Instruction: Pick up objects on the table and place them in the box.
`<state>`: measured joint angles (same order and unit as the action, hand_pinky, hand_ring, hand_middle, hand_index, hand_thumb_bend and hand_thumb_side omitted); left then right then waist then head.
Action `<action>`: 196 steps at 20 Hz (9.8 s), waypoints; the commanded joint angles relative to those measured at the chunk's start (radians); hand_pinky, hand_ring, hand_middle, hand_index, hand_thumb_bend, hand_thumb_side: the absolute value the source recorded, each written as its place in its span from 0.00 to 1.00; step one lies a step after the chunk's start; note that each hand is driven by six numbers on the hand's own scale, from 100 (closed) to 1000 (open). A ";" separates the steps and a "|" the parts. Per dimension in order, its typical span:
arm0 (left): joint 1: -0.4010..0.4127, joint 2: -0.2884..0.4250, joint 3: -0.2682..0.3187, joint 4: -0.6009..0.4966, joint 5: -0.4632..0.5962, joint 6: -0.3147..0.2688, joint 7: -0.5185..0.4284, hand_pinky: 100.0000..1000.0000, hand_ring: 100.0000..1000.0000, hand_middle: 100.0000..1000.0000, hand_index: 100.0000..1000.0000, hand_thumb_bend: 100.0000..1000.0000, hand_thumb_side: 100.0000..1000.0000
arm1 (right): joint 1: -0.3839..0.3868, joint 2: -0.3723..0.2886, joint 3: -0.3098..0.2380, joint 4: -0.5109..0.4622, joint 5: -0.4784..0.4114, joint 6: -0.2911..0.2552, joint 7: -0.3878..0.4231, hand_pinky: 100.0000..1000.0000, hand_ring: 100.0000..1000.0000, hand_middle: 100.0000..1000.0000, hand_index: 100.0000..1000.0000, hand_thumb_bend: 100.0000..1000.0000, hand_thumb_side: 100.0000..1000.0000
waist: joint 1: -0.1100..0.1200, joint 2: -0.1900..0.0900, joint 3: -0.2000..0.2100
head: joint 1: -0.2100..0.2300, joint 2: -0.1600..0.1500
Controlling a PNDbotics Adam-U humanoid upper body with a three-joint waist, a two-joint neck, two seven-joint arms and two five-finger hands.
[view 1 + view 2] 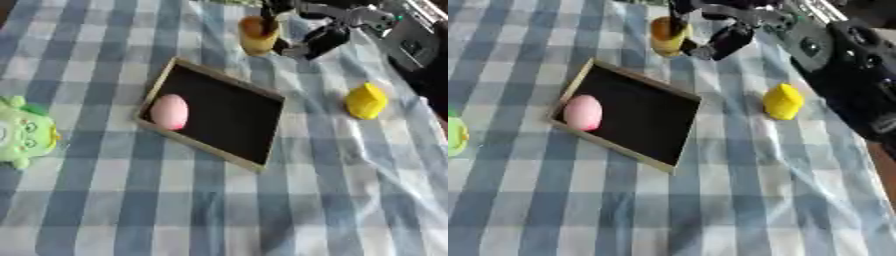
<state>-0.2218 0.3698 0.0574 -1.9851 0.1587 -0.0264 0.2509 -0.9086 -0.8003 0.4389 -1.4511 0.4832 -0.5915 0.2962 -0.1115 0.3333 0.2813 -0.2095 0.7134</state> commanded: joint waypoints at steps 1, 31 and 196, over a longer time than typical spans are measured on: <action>-0.011 0.015 -0.002 -0.015 0.006 0.000 -0.006 0.94 0.70 0.65 0.78 0.00 0.54 | 0.009 -0.031 -0.017 -0.093 -0.028 0.045 0.047 0.73 0.66 0.47 0.55 0.00 0.00 | -0.006 -0.032 0.001 | -0.002 0.000; -0.007 -0.003 -0.013 -0.015 0.012 0.012 -0.019 0.94 0.70 0.66 0.78 0.00 0.56 | 0.079 0.114 0.119 -0.235 0.069 0.334 0.306 0.80 0.76 0.71 0.77 0.23 0.02 | -0.002 -0.031 0.007 | -0.013 0.008; -0.016 0.026 -0.017 -0.015 0.014 -0.016 -0.035 0.94 0.73 0.68 0.78 0.00 0.53 | -0.082 0.235 -0.119 -0.056 0.139 0.334 0.203 0.82 0.77 0.78 0.85 0.28 0.11 | 0.016 -0.054 0.012 | -0.019 0.015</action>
<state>-0.2358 0.3781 0.0331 -1.9850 0.1757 -0.0427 0.2128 -0.9758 -0.5212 0.3462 -1.4542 0.6436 -0.2683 0.5098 -0.1109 0.3108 0.2946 -0.2309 0.7370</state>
